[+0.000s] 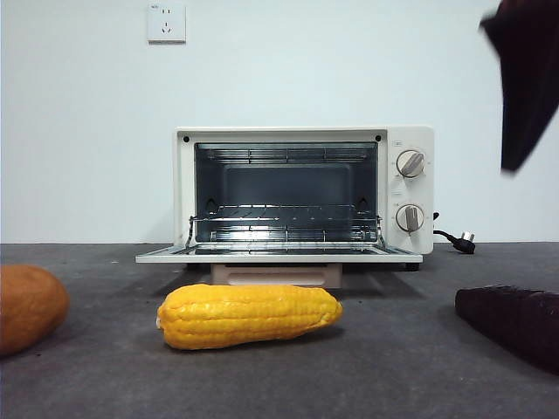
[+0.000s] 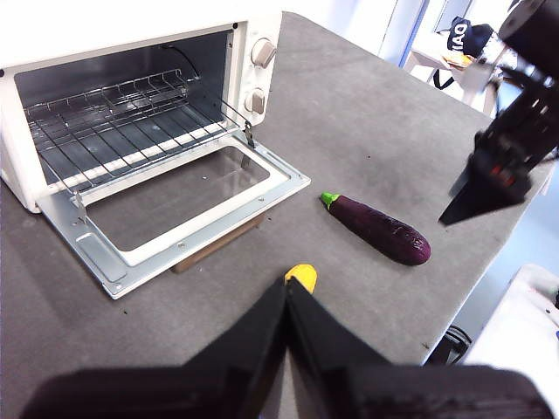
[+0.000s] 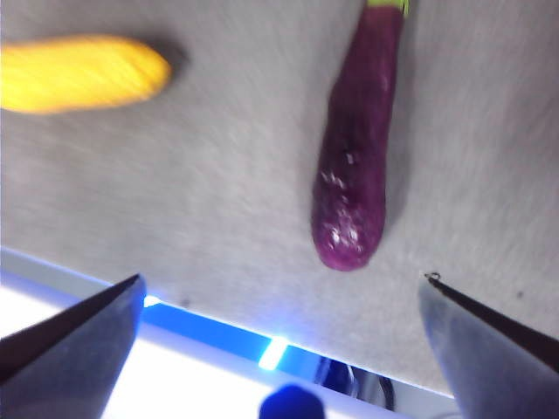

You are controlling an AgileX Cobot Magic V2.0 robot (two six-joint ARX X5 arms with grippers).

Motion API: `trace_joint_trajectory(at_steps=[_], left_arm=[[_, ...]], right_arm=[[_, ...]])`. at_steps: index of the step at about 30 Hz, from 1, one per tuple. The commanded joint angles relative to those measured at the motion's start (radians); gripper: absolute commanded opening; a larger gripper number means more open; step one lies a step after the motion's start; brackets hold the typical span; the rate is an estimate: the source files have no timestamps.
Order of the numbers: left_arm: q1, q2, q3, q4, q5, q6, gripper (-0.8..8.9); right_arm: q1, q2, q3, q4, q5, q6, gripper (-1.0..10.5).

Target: Take the eggplant from the table,put the eggplant in the oven

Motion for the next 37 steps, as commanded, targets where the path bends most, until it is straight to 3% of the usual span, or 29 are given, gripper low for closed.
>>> trace_joint_trajectory(at_steps=[1,15,20,26,29,34,37], left_arm=[[-0.009,-0.003,-0.004,-0.007,0.004,-0.005,-0.06],[-0.04,-0.003,-0.004,-0.037,0.004,0.006,-0.06],[-0.04,-0.003,-0.004,-0.037,0.004,0.006,-0.06],[-0.041,-0.007,-0.004,-0.037,0.004,0.006,-0.06],[-0.041,-0.015,-0.004,-0.037,0.004,0.006,-0.06],[-0.046,-0.034,-0.004,-0.038,0.004,0.005,-0.06],[-0.055,-0.041,-0.004,-0.038,0.004,0.006,-0.06]], right_arm=[[0.032,0.037,-0.044,0.048,0.025,0.07,5.9],[0.119,0.247,-0.098,0.168,0.174,0.152,5.8],[0.123,0.276,-0.106,0.216,0.192,0.175,4.0],[0.123,0.277,-0.108,0.217,0.226,0.184,4.0],[0.123,0.277,-0.108,0.217,0.226,0.185,3.1],[0.123,0.293,-0.108,0.21,0.226,0.196,3.0],[0.123,0.294,-0.108,0.211,0.227,0.196,1.5]])
